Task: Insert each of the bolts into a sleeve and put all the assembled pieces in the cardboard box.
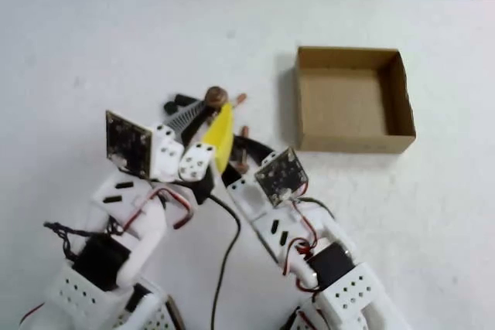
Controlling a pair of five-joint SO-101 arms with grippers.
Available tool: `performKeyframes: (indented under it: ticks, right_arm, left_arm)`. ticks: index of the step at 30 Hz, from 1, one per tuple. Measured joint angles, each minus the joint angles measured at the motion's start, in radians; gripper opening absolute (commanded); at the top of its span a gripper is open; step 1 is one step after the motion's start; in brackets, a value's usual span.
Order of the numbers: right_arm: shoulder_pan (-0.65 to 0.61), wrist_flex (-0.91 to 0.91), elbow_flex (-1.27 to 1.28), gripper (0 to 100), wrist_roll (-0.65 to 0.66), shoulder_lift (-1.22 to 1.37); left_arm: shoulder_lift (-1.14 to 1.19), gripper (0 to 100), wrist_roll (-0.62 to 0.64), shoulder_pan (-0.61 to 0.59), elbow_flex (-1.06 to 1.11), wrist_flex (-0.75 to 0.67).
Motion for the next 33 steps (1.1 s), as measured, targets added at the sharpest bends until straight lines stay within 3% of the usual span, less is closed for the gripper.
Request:
performKeyframes:
  ticks: [9,33]
  right_arm:
    - [0.0,0.0,0.0,1.6,0.0,0.0]
    - [-0.006,0.0,0.0,1.6,0.0,0.0]
  left_arm:
    - [0.0,2,0.002,-0.049,0.021,-0.014]
    - [0.0,2,0.005,-0.028,0.055,0.028]
